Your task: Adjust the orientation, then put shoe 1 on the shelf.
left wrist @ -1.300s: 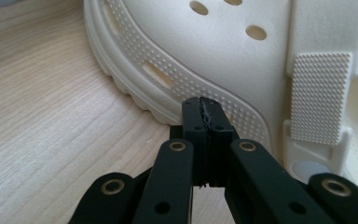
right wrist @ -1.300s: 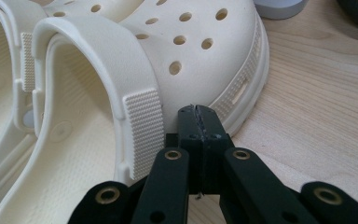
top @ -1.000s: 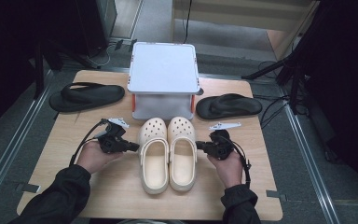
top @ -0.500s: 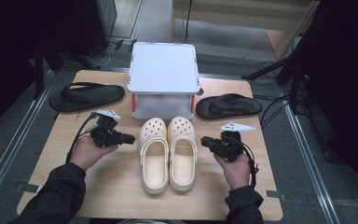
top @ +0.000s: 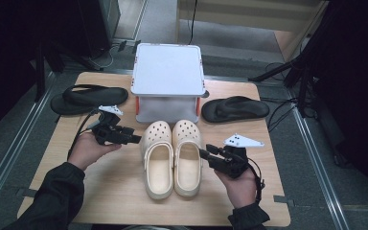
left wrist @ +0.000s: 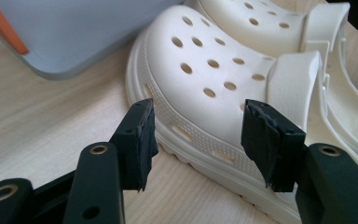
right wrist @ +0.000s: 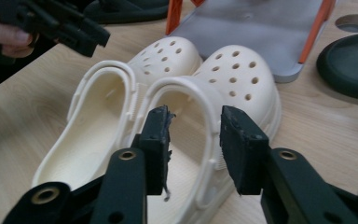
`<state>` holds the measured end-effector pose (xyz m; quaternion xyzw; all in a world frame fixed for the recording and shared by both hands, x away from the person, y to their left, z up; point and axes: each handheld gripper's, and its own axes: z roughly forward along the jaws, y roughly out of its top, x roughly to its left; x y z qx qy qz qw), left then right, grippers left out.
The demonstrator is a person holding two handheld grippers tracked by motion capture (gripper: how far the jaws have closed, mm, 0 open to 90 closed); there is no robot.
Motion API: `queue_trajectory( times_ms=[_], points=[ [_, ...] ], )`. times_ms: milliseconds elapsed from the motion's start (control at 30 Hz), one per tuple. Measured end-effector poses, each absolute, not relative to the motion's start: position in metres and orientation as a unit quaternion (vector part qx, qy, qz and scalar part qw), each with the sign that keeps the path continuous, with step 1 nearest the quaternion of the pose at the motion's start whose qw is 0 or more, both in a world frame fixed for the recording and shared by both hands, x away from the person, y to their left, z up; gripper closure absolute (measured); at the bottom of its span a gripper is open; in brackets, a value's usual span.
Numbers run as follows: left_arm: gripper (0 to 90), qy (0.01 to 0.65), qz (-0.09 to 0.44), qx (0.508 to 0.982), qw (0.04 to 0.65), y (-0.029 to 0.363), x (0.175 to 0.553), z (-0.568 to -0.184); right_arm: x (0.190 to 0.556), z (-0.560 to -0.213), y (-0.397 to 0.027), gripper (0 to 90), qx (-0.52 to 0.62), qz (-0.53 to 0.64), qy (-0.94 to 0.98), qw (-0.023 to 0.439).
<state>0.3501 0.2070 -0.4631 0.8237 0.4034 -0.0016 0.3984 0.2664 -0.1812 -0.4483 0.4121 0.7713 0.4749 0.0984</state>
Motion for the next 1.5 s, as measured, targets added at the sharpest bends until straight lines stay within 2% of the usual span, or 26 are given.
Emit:
queue_trajectory(
  times_ms=[233,467,667,733,900,1067,1167,1200,1500],
  points=[
    [45.4,0.403,0.003,0.819,0.409,0.211,0.362,-0.446,0.255,-0.454,-0.169,57.0,0.411,0.47,0.777,0.083],
    [45.9,0.409,0.016,0.809,0.422,0.218,0.376,-0.427,0.247,-0.457,-0.157,56.7,0.396,0.474,0.783,0.069],
    [49.8,0.407,0.034,0.81,0.42,0.223,0.389,-0.408,0.248,-0.464,-0.148,54.0,0.392,0.472,0.787,0.063],
    [54.5,0.407,0.032,0.813,0.415,0.223,0.395,-0.402,0.249,-0.465,-0.144,54.3,0.4,0.468,0.786,0.062],
    [57.8,0.402,0.045,0.819,0.408,0.218,0.408,-0.386,0.25,-0.465,-0.14,54.6,0.404,0.468,0.783,0.061],
    [64.8,0.389,0.054,0.822,0.412,0.213,0.42,-0.368,0.252,-0.468,-0.137,54.6,0.404,0.464,0.786,0.06],
    [70.5,0.382,0.07,0.829,0.403,0.208,0.43,-0.359,0.254,-0.469,-0.135,54.5,0.405,0.463,0.786,0.06],
    [75.3,0.38,0.073,0.831,0.4,0.207,0.434,-0.355,0.254,-0.469,-0.134,54.4,0.404,0.463,0.787,0.061],
    [89.2,0.386,0.088,0.833,0.386,0.19,0.465,-0.35,0.259,-0.473,-0.128,53.8,0.406,0.462,0.786,0.058]
  ],
)
